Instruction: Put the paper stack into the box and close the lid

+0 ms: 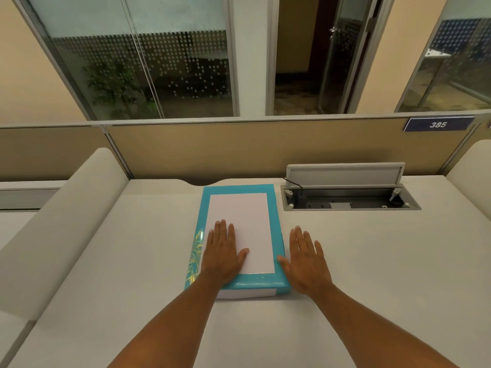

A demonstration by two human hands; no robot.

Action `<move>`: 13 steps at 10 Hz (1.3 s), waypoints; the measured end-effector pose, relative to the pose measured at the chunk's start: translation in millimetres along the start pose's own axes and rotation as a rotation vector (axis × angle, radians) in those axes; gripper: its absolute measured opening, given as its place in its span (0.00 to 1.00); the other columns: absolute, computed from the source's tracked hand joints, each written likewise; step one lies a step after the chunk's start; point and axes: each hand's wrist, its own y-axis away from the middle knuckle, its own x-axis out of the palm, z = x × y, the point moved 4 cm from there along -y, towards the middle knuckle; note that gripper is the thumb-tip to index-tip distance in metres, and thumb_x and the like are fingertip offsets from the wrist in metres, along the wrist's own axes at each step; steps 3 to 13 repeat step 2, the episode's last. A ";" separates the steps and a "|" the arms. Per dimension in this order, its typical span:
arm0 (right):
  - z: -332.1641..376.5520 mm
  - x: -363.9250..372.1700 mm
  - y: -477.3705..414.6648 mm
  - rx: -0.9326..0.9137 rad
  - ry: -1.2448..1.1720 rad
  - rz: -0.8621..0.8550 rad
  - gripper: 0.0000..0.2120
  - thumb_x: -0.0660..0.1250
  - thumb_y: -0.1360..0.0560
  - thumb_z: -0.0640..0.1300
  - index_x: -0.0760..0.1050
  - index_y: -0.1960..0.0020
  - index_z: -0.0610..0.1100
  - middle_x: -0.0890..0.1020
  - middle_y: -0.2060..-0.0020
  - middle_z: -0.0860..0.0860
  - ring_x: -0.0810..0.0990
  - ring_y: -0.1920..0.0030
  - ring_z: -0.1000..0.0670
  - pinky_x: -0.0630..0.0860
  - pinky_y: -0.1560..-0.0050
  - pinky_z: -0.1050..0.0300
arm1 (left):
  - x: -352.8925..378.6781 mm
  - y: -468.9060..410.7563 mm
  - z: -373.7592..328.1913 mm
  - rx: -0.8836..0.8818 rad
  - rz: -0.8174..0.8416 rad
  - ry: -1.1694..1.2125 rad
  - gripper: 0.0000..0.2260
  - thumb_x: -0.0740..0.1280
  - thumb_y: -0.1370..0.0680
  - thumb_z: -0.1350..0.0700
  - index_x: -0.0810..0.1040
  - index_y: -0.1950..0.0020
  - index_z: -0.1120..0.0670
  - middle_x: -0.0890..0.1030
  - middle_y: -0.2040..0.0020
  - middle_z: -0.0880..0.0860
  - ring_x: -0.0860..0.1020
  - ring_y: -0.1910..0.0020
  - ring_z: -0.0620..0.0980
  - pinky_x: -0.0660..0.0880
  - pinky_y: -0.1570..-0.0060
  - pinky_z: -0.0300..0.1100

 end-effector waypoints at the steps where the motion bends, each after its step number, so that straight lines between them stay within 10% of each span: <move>1: -22.5 -14.4 12.8 -0.007 0.013 -0.039 0.46 0.32 0.24 0.74 0.36 0.14 0.48 0.37 0.14 0.47 0.40 0.14 0.41 0.41 0.16 0.39 | -2.2 13.1 -36.5 0.029 -0.021 -0.019 0.42 0.49 0.18 0.30 0.42 0.13 0.55 0.41 0.12 0.57 0.42 0.13 0.60 0.44 0.14 0.59; 13: -39.0 -21.4 17.7 0.013 0.032 -0.075 0.47 0.29 0.26 0.74 0.35 0.15 0.47 0.34 0.15 0.47 0.39 0.14 0.40 0.41 0.15 0.39 | -1.2 14.8 -58.3 0.072 -0.049 -0.043 0.45 0.50 0.20 0.28 0.39 0.14 0.54 0.38 0.12 0.56 0.40 0.13 0.60 0.38 0.15 0.58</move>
